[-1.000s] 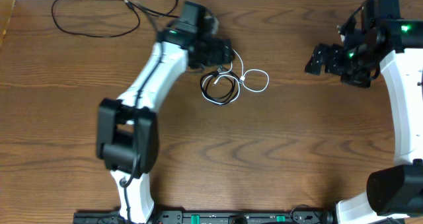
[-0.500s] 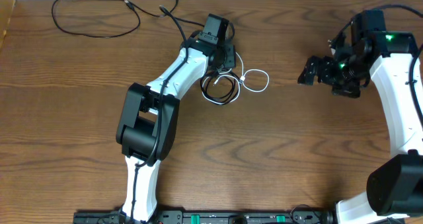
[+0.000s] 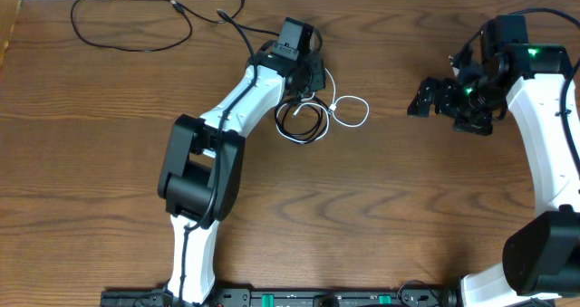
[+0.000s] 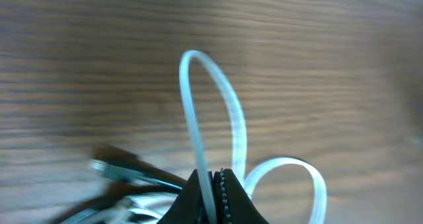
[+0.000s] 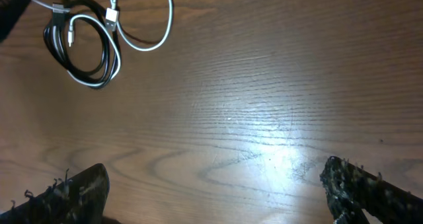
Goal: Untangle cables
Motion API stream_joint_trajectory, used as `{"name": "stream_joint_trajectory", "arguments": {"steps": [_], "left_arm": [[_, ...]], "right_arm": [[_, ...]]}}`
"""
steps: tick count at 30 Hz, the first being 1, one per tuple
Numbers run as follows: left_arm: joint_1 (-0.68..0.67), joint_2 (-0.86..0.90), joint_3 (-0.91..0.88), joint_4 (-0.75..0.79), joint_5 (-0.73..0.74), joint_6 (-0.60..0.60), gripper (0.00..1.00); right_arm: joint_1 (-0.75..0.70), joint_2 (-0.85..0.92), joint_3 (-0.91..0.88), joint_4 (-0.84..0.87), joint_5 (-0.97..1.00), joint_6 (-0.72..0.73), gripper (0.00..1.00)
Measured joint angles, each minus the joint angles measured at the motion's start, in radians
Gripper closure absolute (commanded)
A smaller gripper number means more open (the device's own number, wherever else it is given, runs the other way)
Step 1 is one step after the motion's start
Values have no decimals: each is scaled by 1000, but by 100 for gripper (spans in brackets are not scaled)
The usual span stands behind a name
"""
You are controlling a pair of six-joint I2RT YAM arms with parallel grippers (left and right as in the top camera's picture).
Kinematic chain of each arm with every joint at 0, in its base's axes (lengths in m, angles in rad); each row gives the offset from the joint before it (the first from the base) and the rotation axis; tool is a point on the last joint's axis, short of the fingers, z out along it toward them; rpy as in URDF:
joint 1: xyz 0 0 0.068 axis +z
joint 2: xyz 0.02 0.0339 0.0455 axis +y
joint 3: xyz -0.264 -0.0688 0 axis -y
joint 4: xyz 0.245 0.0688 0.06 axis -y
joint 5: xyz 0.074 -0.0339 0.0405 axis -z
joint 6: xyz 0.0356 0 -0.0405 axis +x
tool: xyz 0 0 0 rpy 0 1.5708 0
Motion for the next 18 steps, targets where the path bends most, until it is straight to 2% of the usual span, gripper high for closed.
{"name": "stream_joint_trajectory", "arguments": {"steps": [2,7,14,18], "left_arm": [[0,-39,-8,0,66,-2,93],[-11,-267,-11,2,214,-30,93],[-43,-611,-11,27,282,-58,93],[-42,-668,-11,38,287,-85,93]], "right_arm": [[7,0,0,1,-8,0,1],[28,0,0,40,-64,-3,1],[69,0,0,95,-114,-10,1],[88,0,0,121,-165,-18,1]]}}
